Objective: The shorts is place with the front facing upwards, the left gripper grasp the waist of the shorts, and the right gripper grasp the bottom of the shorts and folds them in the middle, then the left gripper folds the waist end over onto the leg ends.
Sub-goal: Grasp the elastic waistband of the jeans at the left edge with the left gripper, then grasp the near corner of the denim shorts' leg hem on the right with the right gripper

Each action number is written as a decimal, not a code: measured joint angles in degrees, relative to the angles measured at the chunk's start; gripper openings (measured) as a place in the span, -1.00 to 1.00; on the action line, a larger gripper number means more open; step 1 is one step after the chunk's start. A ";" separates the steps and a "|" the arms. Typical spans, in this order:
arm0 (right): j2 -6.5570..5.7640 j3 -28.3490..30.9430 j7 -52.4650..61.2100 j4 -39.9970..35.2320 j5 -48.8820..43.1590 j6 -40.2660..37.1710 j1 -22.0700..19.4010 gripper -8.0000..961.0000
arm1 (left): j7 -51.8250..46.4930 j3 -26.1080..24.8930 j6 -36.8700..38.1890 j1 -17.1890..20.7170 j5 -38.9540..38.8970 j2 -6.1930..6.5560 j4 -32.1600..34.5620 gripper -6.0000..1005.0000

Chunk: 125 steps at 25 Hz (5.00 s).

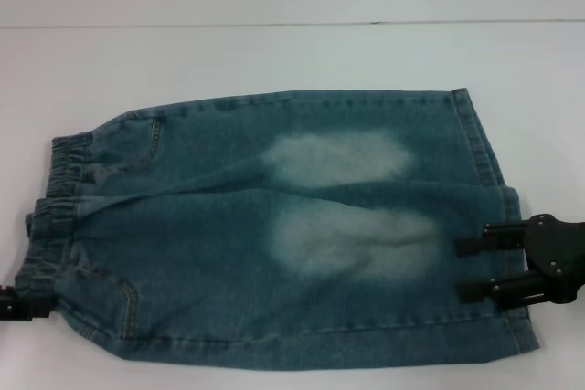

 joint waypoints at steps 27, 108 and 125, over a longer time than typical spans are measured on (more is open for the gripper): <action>-3.06 0.12 6.09 -1.08 -1.15 0.69 1.85 0.75 | 1.07 0.30 2.14 -1.72 -6.22 -0.47 -1.26 -0.86; -3.34 -2.25 11.90 -6.72 -25.99 -0.97 5.88 0.75 | -3.36 5.03 1.85 -5.85 -7.10 0.23 -2.27 -0.91; -2.30 -6.67 12.31 2.11 -26.45 3.81 10.49 0.74 | -3.40 4.98 0.31 -5.68 -7.34 -0.23 -2.79 -0.90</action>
